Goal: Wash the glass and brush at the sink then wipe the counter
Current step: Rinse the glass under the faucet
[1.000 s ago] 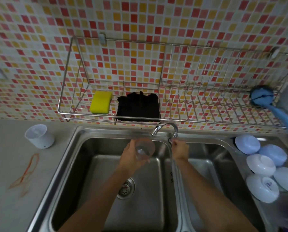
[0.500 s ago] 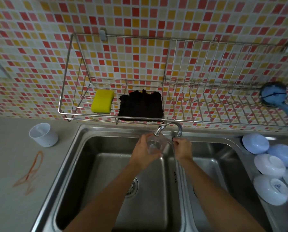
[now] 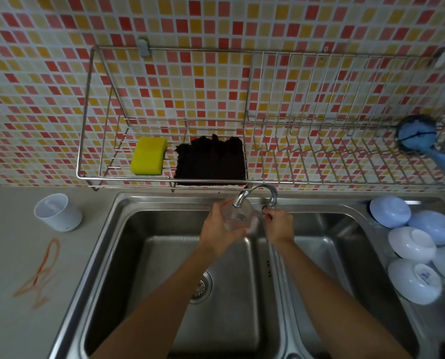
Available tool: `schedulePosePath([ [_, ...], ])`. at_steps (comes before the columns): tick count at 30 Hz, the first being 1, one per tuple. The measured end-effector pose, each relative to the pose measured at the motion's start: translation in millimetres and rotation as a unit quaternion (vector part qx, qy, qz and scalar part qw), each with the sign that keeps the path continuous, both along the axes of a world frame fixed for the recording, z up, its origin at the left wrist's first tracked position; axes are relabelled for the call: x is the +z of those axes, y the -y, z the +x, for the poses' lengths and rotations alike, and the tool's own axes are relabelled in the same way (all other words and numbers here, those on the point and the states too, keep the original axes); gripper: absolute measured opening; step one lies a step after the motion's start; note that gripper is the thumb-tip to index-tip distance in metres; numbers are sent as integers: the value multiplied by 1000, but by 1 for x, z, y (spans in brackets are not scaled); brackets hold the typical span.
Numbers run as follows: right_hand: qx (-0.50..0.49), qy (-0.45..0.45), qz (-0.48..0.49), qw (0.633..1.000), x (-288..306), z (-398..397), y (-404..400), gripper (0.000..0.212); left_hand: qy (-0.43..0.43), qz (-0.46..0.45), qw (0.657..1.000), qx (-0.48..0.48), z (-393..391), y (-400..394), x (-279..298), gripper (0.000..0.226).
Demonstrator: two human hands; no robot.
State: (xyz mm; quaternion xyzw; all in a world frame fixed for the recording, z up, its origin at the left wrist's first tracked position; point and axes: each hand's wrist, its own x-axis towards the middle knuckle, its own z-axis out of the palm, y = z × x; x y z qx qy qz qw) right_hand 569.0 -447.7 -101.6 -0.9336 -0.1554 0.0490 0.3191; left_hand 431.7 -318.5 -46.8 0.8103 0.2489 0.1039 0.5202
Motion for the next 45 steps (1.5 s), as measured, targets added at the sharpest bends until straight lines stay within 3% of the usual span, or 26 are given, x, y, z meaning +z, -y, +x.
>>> schedulePosePath([
  [5, 2, 7, 14, 1000, -1, -1, 1, 24, -38, 43, 997, -58, -1, 5, -2, 73],
  [10, 1, 11, 29, 1000, 0, -1, 1, 23, -22, -13, 999, -25, -1, 7, 3, 74],
  [23, -3, 23, 36, 999, -1, -2, 2, 26, -53, -27, 997, -41, 3, 10, 10, 72],
  [27, -4, 30, 34, 999, -2, -2, 1, 24, -60, -34, 995, -66, -9, 18, -4, 83],
  [36, -6, 23, 52, 998, 0, -5, 2, 20, -52, -24, 998, 1, -17, -5, 3, 66],
  [41, -10, 23, 43, 999, -1, -4, 2, 22, -49, 25, 998, -22, -14, 3, 7, 76],
  [45, -17, 17, 55, 998, -1, -5, 3, 22, -39, 9, 999, 12, -24, 1, 3, 70],
])
